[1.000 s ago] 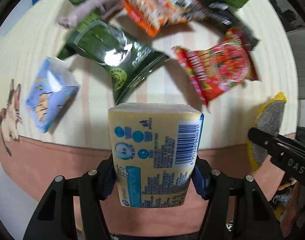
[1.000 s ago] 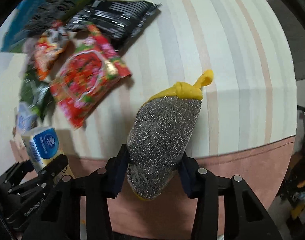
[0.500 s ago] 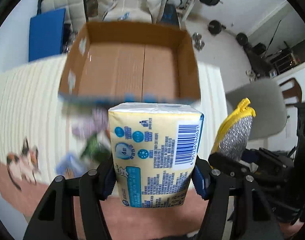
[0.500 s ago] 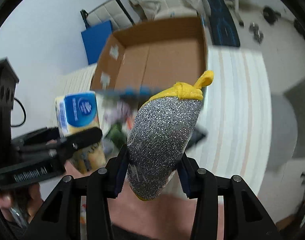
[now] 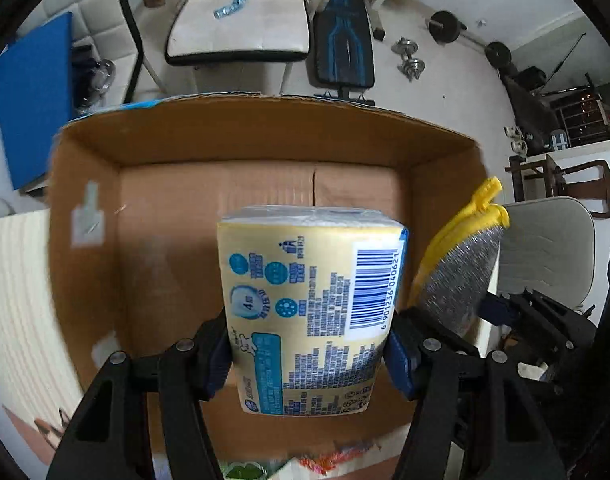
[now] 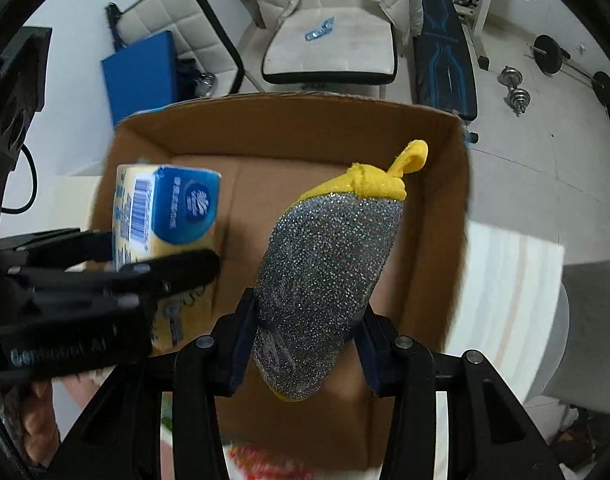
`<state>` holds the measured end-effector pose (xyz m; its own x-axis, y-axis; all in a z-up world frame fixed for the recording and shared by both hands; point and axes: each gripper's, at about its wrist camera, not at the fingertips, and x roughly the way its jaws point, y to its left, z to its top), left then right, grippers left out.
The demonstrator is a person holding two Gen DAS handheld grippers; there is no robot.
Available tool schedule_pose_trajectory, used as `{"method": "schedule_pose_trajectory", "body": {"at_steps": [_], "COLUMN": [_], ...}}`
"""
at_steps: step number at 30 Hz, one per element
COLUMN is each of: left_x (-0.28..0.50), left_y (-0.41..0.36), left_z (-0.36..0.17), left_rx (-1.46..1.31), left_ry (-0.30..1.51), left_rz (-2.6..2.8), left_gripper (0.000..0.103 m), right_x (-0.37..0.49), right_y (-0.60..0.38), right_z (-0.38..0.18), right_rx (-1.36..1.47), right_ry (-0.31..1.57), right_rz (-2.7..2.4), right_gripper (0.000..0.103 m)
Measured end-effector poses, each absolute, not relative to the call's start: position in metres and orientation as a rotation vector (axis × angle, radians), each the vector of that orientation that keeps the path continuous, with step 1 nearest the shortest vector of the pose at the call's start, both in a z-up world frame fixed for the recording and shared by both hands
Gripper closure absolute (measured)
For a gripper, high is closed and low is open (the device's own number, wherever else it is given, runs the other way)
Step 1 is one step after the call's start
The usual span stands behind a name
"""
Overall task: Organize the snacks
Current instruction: 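Carry carton and sponge into the box and open both grippers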
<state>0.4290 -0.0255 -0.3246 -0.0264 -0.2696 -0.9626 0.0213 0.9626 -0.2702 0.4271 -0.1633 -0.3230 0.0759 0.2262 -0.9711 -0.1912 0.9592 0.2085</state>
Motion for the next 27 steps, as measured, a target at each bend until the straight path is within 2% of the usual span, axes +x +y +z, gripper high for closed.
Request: {"method": "schedule_pose_trajectory", "body": {"at_steps": [7, 17, 19, 23, 24, 26, 27], "left_x": [0.463, 0.472, 0.473, 0.469, 0.467, 0.463, 0.459], "left_y": [-0.034, -0.037, -0.035, -0.031, -0.029, -0.026, -0.024], "left_z": [-0.365, -0.389, -0.386, -0.368, -0.362, -0.349, -0.340], "left_rx": [-0.224, -0.196, -0.198, -0.181, -0.186, -0.182, -0.177], "left_ry": [1.672, 1.751, 1.749, 1.714, 1.703, 1.679, 1.666], "left_rz": [-0.290, -0.280, -0.288, -0.290, -0.288, -0.281, -0.274], "left_gripper": [0.042, 0.041, 0.032, 0.028, 0.021, 0.015, 0.013], "right_x": [0.473, 0.476, 0.477, 0.475, 0.473, 0.468, 0.464], "right_y": [-0.159, -0.157, -0.157, -0.157, -0.157, -0.156, -0.156], "right_z": [-0.373, -0.393, -0.392, -0.385, -0.383, -0.375, -0.370], "right_rx": [-0.001, -0.038, -0.038, -0.036, -0.038, -0.041, -0.051], "right_ry": [1.525, 1.584, 1.585, 1.590, 1.594, 1.592, 1.588], "right_rz": [0.276, 0.238, 0.229, 0.232, 0.230, 0.228, 0.219], "right_gripper": [0.055, 0.050, 0.047, 0.042, 0.039, 0.033, 0.021]}}
